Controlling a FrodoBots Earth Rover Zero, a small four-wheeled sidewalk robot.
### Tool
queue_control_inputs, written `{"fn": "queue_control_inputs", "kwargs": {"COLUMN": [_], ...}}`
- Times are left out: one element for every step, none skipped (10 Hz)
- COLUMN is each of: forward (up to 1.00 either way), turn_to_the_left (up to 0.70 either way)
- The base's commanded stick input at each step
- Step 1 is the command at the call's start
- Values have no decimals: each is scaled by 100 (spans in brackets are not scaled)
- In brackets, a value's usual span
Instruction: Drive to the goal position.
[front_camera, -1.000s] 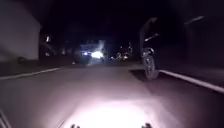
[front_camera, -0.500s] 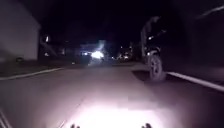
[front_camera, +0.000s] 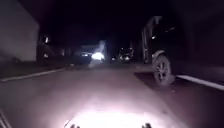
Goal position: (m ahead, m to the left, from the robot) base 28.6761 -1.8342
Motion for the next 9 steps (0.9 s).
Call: {"fn": "queue_control_inputs", "kwargs": {"forward": [70,70,70,70,70,70,70,70,70], "turn_to_the_left": [0,0,0,0,0,0,0,0,0]}}
